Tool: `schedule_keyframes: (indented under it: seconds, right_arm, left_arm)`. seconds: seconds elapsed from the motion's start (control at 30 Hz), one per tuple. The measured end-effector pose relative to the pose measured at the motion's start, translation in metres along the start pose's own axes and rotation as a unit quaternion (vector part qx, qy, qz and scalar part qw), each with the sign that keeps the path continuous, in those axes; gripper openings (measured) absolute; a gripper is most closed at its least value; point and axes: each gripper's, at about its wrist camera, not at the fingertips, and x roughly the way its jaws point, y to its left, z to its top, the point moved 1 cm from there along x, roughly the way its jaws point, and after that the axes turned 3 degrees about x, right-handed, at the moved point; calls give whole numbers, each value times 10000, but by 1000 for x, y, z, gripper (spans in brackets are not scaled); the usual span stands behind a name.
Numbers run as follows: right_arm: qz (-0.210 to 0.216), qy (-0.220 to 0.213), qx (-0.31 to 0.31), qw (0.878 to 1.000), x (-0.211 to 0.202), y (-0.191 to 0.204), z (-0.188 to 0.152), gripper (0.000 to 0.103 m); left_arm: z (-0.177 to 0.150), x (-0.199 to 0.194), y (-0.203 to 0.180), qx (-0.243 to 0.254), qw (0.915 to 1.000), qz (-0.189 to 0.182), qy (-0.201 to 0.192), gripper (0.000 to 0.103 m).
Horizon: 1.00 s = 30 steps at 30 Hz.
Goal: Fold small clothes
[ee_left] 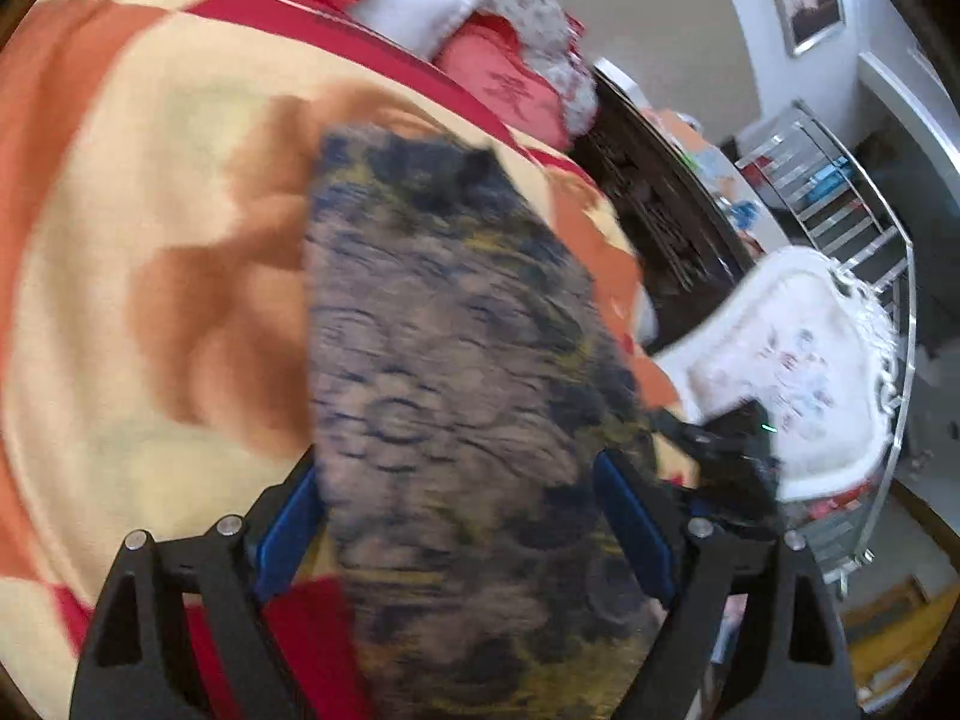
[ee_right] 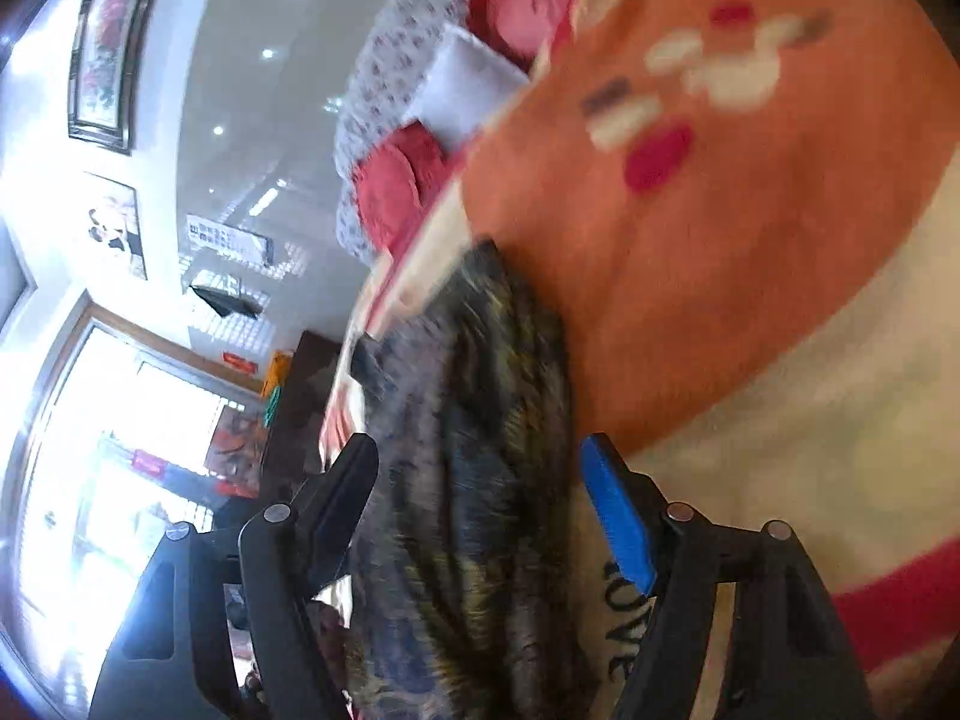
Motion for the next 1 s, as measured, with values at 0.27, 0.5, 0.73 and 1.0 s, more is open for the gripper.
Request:
schedule_keyframes:
  seconds: [0.27,0.5,0.73,1.0]
  right_arm:
    - [583,879,-548,9929,13,13,-11,64]
    - [-343,766,-1084,9906,21,29,-16,26]
    - [-568,361,-1749,9823,7,107,-27,11]
    - [61,578,-2176,9743,60,195,-60,11]
  left_arm:
    - [8,1,17,-579,9979,-241,-177,86]
    - [5,-6,18,-608,9959,563,-371,22]
    - [4,-68,-22,218,9887,1106,-985,18]
    - [18,-167,25,110,9782,1533,-1398,21]
